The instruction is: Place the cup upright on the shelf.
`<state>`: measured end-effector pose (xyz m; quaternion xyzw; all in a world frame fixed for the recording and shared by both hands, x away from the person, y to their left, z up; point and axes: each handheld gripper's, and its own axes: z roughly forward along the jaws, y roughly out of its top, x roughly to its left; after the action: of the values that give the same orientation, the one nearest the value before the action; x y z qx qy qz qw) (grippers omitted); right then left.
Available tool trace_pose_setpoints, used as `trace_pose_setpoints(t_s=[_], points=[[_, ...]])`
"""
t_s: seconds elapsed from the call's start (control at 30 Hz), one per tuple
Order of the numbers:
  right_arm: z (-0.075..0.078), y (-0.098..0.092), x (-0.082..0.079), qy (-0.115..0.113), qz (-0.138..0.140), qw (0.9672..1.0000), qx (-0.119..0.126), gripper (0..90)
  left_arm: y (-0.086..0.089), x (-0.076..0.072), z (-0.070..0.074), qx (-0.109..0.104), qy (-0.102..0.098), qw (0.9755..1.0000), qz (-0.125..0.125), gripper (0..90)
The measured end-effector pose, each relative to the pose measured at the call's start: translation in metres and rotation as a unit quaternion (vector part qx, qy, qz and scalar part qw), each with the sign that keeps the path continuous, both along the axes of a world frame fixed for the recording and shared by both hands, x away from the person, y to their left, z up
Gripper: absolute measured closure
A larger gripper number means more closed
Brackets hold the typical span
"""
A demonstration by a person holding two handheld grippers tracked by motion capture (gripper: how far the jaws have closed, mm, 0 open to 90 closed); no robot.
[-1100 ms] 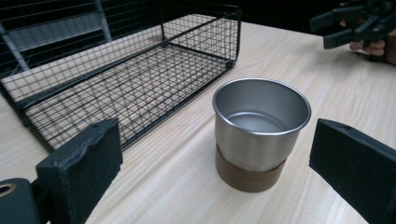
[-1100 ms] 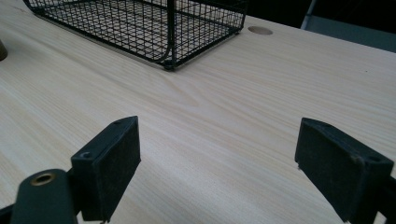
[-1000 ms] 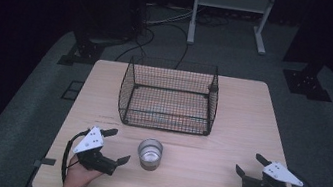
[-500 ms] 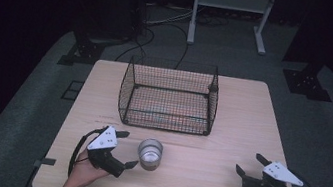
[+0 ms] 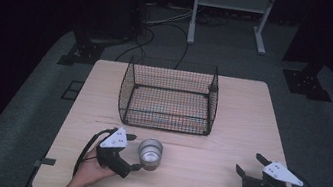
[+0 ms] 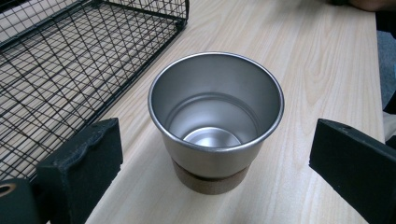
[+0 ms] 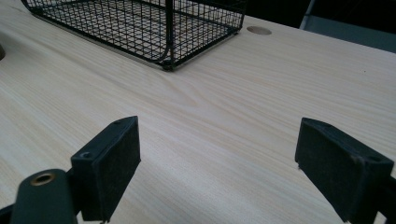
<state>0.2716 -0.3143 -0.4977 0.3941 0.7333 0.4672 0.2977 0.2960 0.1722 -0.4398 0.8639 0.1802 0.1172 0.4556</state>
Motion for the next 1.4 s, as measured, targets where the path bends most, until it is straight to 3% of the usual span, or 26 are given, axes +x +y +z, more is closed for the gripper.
trace_pose_setpoints(t_s=[0.6,0.97,1.4], points=[[0.0,0.0,0.0,-0.001,0.002,1.0,-0.001,13.4,-0.02,0.012,-0.01,0.048,0.014,0.9986,-0.018,1.7],[0.0,0.001,0.0,-0.001,0.003,1.0,-0.002,13.4,-0.03,0.023,-0.017,0.068,0.035,0.9967,-0.028,1.8],[0.0,0.001,0.0,-0.001,0.004,1.0,-0.002,13.4,-0.033,0.029,-0.021,0.065,0.043,0.9965,-0.031,8.4]])
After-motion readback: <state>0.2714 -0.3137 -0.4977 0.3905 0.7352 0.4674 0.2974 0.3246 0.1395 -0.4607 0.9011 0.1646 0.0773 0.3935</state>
